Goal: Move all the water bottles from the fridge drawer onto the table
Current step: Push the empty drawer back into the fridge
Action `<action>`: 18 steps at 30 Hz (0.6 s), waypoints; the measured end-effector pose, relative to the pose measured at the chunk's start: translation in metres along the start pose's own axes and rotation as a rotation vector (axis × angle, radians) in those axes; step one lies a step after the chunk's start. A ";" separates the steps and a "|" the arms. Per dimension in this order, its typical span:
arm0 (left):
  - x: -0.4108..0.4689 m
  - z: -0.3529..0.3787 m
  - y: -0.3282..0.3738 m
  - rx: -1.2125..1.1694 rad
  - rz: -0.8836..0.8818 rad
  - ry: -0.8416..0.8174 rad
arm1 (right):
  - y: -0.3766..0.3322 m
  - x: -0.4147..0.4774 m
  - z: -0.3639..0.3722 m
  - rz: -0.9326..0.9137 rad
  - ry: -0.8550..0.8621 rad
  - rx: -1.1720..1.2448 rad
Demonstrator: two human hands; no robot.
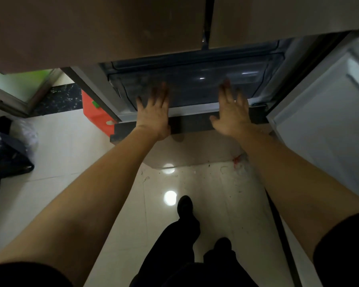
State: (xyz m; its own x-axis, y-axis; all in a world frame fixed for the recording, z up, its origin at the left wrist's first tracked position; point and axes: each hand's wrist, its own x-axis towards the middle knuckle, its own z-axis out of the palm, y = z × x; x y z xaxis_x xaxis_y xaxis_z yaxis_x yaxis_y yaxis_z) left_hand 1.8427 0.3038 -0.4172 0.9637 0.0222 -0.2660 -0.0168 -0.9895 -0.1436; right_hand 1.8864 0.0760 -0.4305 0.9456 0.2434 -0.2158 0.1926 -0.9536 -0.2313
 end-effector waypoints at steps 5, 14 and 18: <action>0.015 -0.012 -0.004 -0.044 0.002 -0.009 | -0.005 0.020 0.001 0.013 0.023 0.017; 0.014 -0.017 -0.002 -0.079 0.015 0.037 | -0.003 0.008 -0.001 -0.026 0.181 0.054; -0.011 -0.030 0.002 -0.077 -0.049 0.119 | 0.003 -0.039 -0.012 -0.021 0.282 -0.006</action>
State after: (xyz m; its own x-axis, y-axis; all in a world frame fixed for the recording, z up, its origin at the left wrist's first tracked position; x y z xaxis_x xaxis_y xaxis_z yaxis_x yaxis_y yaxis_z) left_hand 1.8400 0.2972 -0.3861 0.9877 0.0584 -0.1452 0.0472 -0.9957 -0.0793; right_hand 1.8537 0.0617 -0.4114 0.9769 0.2044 0.0620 0.2133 -0.9502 -0.2271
